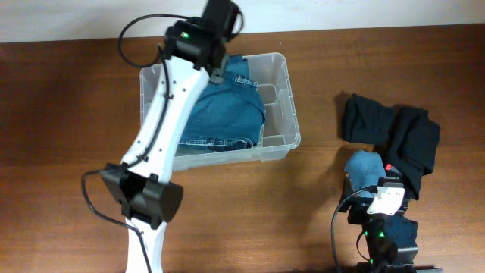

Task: Pack container
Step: 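Release the dark-blue jeans and raise the left gripper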

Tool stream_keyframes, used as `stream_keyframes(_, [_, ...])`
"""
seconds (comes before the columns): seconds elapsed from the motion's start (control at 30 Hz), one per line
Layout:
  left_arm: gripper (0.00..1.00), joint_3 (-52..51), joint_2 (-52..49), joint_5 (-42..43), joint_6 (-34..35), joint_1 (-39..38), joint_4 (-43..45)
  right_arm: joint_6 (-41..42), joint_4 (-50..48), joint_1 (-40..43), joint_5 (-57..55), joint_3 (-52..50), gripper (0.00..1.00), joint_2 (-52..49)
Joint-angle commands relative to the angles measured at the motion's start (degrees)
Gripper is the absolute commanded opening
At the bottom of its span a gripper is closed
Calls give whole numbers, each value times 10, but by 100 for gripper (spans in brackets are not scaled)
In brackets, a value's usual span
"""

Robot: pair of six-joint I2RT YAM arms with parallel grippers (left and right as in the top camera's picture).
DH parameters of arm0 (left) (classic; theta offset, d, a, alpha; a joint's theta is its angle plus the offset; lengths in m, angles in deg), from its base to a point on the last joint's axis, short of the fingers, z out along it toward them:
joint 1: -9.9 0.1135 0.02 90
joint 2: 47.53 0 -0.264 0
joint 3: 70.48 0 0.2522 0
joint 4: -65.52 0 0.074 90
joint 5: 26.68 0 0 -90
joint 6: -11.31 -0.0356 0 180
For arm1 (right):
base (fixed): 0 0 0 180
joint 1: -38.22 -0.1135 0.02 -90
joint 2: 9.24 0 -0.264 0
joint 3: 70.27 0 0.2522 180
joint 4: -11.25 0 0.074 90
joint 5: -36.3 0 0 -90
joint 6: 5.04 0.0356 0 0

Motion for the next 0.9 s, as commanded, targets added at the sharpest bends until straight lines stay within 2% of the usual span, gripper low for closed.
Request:
stream_keyframes(0.0, [58,26,75,-87,26,-7,-40,2,2,4,-5,-4,98,4])
stream_keyframes(0.17, [58,26,161,-146,151,16,-154,2,2,4,-5,-4,99,4])
stream_keyframes(0.27, [56,2,224,-104,144,44,-155,2,2,4,-5,-4,98,4])
stream_keyframes(0.4, [58,-48,305,-93,163,82,-155,2,2,4,-5,-4,98,4])
stream_keyframes(0.5, [69,-111,345,-91,200,114,-148,2,2,4,-5,-4,98,4])
stream_keyframes(0.57, [76,-173,357,-58,209,133,-108,2,2,4,-5,-4,98,4])
stream_keyframes(0.63, [77,-249,357,-2,187,146,-38,2,2,4,-5,-4,98,4])
stream_keyframes(0.73, [79,-371,350,125,128,156,106,2,2,4,-5,-4,98,4])
stream_keyframes(0.87, [82,-481,332,303,84,157,302,2,2,4,-5,-4,98,4])
